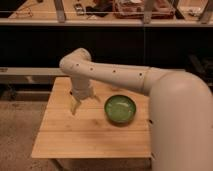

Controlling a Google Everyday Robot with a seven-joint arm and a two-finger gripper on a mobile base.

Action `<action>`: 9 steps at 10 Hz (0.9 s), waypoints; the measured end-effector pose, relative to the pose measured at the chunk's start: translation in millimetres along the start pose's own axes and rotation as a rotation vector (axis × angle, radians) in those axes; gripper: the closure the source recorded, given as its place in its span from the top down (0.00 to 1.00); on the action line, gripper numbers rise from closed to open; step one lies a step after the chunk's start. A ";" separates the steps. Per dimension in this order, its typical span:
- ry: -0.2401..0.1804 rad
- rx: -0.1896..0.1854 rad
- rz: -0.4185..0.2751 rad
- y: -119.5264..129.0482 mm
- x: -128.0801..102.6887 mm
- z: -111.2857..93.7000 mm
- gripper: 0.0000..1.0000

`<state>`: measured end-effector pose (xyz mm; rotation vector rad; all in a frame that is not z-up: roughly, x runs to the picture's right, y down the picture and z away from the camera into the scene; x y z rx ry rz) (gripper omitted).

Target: Move the arm in a circular motion

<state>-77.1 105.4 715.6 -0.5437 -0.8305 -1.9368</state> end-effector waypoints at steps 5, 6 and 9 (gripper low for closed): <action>0.118 0.038 0.377 92.1 -78.9 9.7 0.80; 0.169 0.030 0.462 128.7 -90.2 1.5 0.80; 0.338 -0.032 0.633 237.1 -87.1 -32.9 0.80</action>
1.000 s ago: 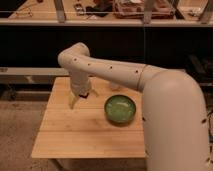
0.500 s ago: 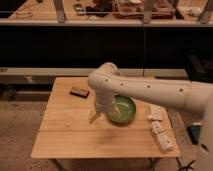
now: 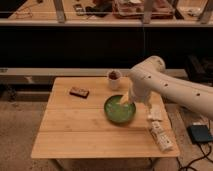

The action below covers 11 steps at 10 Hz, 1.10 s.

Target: Move the arm in a circular motion

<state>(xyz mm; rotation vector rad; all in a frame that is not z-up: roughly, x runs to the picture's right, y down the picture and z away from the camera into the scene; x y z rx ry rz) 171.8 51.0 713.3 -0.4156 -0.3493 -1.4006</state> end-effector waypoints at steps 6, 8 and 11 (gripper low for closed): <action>0.120 0.028 -0.112 -78.1 129.6 13.1 0.80; 0.071 0.028 -0.216 -143.3 137.0 37.8 0.80; 0.012 0.040 -0.345 -206.9 113.3 53.3 0.80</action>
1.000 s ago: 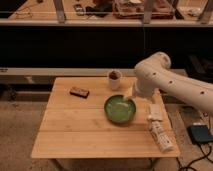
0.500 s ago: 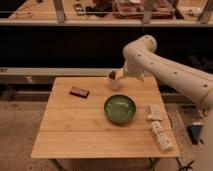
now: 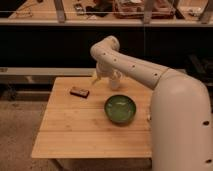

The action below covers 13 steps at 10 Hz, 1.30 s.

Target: Move the arm in a circular motion

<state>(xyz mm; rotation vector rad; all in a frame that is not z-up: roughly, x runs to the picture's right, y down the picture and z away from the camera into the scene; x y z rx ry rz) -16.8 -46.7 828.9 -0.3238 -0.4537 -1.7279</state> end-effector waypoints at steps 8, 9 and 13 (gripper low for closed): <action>-0.191 0.114 -0.203 -51.2 -225.2 -34.8 0.80; -0.203 0.100 -0.156 -35.5 -251.2 -39.9 0.80; -0.171 -0.046 0.175 83.1 -310.8 -78.5 0.80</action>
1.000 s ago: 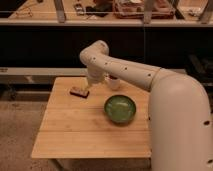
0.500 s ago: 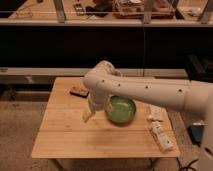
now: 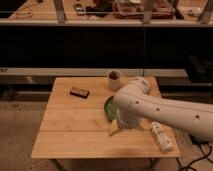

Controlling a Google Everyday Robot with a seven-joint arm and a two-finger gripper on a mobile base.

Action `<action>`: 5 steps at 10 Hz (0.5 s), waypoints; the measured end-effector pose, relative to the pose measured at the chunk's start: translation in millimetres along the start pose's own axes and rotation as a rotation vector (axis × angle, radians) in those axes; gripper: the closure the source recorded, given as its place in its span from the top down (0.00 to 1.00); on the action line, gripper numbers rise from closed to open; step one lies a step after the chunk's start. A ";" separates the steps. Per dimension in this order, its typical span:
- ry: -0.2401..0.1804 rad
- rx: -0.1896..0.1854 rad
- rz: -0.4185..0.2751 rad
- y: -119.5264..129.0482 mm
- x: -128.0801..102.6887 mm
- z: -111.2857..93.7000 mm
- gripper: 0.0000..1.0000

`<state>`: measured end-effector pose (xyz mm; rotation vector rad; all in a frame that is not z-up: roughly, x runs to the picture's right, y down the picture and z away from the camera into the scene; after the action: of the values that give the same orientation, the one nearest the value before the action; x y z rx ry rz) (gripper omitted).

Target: Move the arm in a circular motion

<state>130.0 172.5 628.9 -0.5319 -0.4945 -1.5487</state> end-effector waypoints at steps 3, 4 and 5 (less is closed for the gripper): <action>0.096 -0.047 0.200 83.3 37.1 -18.7 0.80; 0.162 -0.053 0.269 115.4 80.0 -22.5 0.80; 0.195 -0.053 0.292 126.3 109.2 -20.6 0.80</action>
<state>252.3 67.8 677.6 -0.4654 -0.2162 -1.3191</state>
